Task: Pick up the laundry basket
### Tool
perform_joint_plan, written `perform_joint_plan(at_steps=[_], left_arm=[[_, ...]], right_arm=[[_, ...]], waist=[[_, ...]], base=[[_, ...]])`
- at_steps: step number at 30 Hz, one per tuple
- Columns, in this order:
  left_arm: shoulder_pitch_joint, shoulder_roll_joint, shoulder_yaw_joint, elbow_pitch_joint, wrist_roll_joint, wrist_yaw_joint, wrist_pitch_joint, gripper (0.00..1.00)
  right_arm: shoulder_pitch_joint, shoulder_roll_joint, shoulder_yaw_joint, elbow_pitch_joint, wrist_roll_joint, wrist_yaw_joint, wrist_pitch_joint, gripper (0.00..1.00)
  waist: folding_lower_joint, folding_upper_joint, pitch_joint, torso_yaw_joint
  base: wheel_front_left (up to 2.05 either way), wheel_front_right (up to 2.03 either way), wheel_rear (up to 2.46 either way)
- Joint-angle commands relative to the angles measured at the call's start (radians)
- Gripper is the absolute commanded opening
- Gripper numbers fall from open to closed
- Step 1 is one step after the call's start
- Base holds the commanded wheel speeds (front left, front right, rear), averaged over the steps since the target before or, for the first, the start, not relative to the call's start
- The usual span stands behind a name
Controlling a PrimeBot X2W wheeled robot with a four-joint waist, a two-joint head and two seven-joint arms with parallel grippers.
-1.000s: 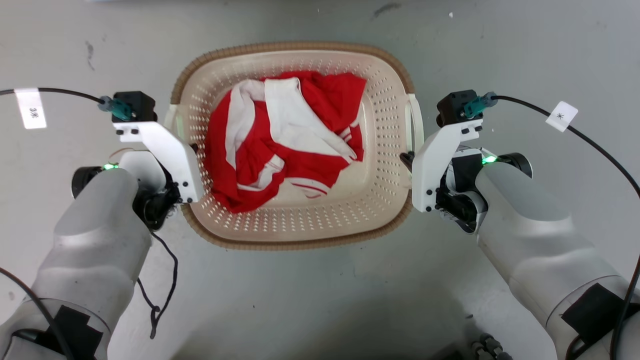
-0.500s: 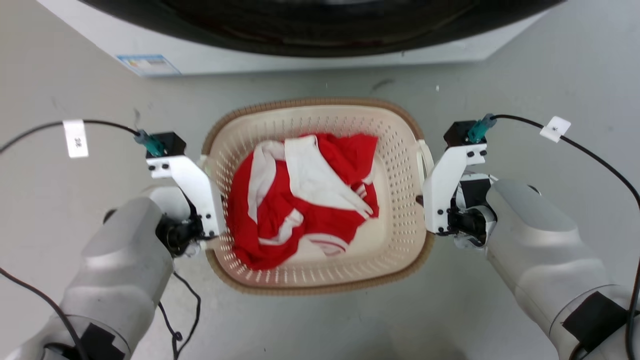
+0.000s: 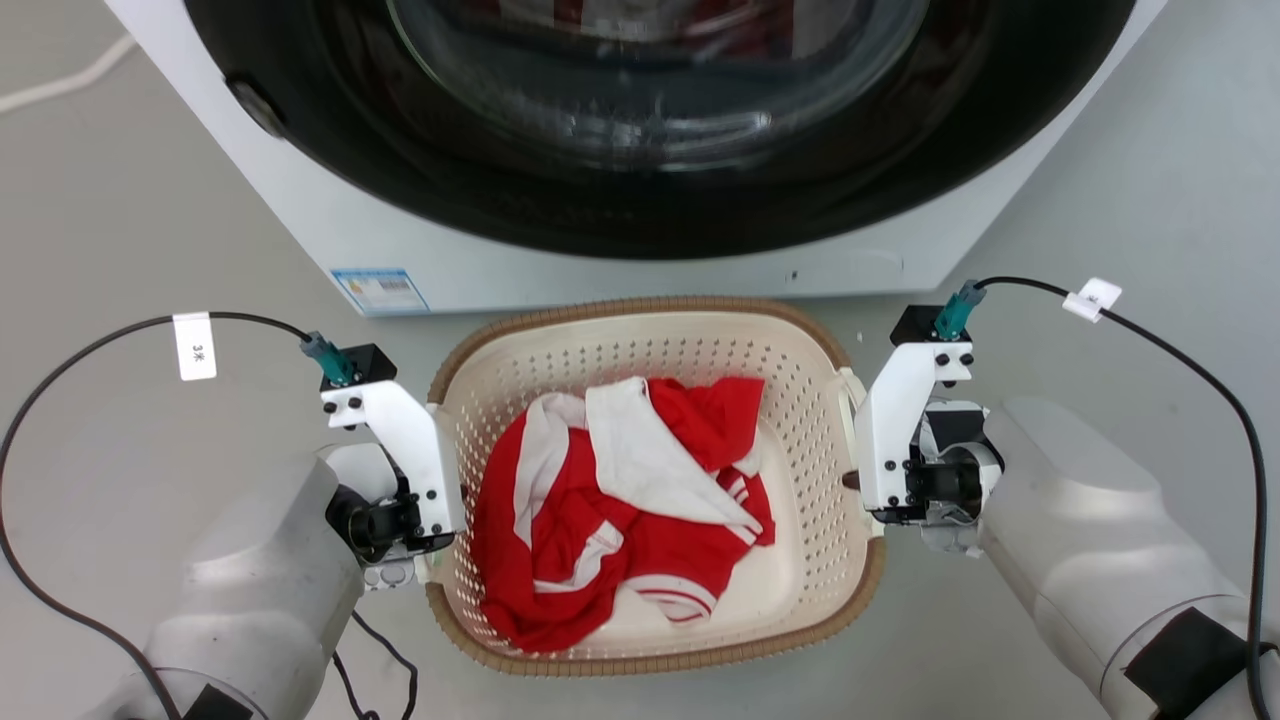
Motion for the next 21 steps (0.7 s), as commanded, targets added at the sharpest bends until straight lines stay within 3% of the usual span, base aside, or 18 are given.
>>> perform_joint_plan(at_steps=[1,21], left_arm=[[-0.005,-0.057,0.000,-0.031,-0.020,-0.024,0.002,0.00],[0.110,-0.062,-0.035,-0.003,-0.087,-0.024,0.043,0.00]], right_arm=[[0.019,0.045,0.001,-0.013,0.010,0.013,0.006,0.00],[0.141,0.044,-0.006,0.006,0.060,0.013,0.099,0.00]], waist=[[0.0001,0.0000,-0.046,0.008],[0.0001,0.0000,-0.281,-0.003]], base=[[0.00,0.00,0.00],[0.00,0.00,0.00]])
